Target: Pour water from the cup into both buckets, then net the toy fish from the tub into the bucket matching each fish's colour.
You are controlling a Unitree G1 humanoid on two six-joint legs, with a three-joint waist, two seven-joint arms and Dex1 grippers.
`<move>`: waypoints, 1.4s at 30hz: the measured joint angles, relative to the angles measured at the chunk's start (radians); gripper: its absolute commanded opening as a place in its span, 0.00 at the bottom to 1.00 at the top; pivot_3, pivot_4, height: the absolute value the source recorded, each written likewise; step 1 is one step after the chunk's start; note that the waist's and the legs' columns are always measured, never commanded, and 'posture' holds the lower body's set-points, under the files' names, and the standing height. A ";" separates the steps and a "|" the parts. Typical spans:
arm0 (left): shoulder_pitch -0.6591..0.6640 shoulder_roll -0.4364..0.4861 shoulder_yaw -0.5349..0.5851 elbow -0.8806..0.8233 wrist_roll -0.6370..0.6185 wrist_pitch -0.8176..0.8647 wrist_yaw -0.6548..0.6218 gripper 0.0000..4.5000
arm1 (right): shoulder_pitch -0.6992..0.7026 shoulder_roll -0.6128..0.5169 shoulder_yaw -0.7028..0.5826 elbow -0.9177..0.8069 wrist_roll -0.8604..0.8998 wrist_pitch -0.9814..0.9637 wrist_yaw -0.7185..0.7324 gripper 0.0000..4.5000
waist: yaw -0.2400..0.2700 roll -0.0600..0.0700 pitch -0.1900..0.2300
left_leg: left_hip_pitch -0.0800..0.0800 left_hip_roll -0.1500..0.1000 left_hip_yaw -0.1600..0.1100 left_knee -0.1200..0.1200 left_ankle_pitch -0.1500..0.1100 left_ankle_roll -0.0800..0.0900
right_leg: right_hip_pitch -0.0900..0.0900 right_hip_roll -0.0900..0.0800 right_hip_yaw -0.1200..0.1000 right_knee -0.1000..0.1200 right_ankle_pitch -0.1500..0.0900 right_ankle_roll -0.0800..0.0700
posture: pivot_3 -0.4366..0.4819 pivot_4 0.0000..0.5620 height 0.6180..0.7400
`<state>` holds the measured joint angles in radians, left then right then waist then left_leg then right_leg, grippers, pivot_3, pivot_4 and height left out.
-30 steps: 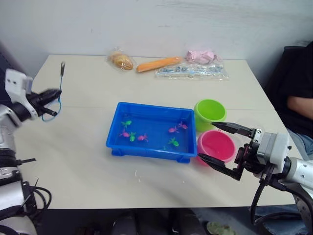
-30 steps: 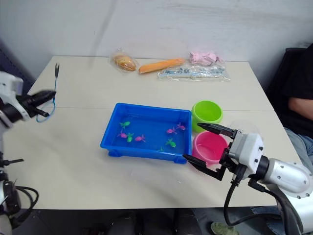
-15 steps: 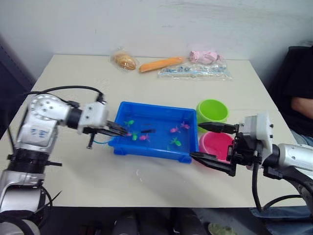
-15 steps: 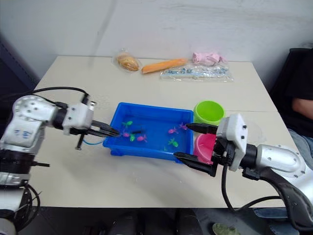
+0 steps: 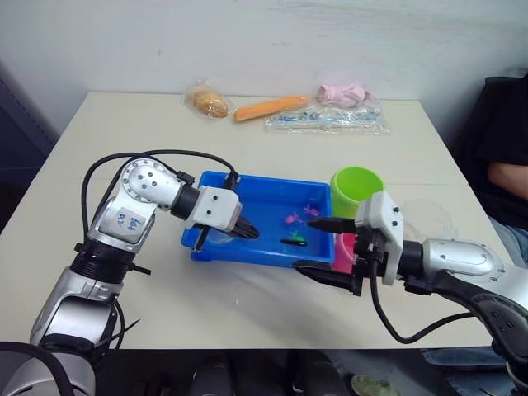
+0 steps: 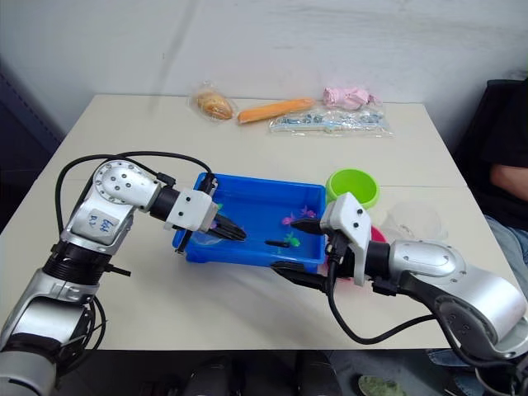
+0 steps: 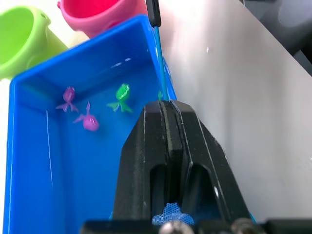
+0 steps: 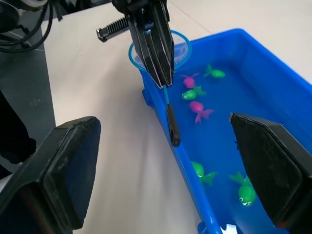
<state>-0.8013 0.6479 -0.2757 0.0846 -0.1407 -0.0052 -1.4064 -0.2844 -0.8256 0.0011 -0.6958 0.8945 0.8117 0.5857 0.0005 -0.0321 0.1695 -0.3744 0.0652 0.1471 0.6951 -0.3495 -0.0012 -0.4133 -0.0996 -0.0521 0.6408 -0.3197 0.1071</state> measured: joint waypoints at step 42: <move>0.231 0.170 0.459 -0.078 -0.398 0.393 0.098 0.99 | 0.158 0.006 -0.167 0.013 -0.104 -0.026 0.068 0.00 | -0.004 0.003 0.002 | 0.000 0.001 -0.001 -0.001 -0.001 0.000 | 0.000 0.000 0.000 0.000 0.000 0.000 | 0.48 0.27 1.00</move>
<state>-0.5703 0.8182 0.1833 0.0062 -0.5386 0.3882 -1.3087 -0.1267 -0.8192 -0.1663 -0.6829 0.7904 0.7853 0.6540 -0.0038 -0.0295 0.1711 -0.3744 0.0661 0.1464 0.6938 -0.3501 -0.0011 -0.4134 -0.0996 -0.0522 0.6412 -0.3196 0.1073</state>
